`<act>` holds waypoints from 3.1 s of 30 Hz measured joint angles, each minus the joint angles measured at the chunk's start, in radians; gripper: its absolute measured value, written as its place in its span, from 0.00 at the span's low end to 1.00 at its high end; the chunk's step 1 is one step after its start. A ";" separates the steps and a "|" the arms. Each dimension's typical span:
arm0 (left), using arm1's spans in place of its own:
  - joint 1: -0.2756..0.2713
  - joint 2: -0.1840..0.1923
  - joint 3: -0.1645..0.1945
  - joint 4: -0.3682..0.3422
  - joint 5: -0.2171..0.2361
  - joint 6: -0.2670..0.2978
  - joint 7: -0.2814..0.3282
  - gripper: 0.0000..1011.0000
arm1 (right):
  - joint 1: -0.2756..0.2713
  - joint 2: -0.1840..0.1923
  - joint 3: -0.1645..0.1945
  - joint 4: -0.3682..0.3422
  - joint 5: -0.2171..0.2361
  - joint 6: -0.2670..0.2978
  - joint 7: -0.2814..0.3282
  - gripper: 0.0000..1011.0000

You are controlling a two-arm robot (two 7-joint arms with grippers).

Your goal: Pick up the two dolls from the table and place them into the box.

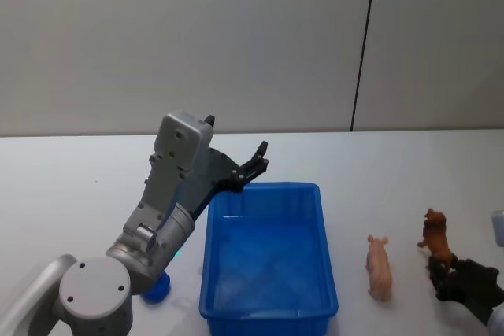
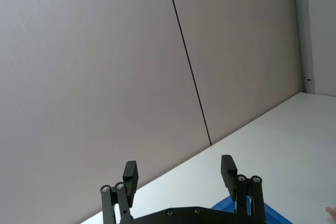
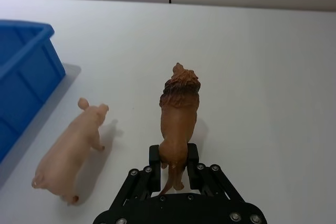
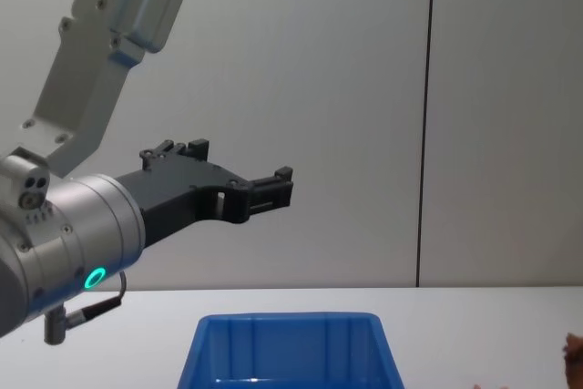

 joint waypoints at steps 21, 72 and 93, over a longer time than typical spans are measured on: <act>0.000 0.000 0.000 0.000 0.000 0.000 0.000 0.99 | 0.016 0.002 -0.004 -0.103 -0.025 -0.104 0.131 0.27; 0.000 0.000 0.000 0.000 0.000 0.000 0.000 0.99 | 0.151 -0.137 -0.163 -0.046 -0.258 -0.087 0.417 0.99; 0.000 0.000 0.000 0.000 0.000 0.000 0.000 0.99 | 0.071 -0.042 -0.095 -0.119 -0.161 -0.022 0.289 0.99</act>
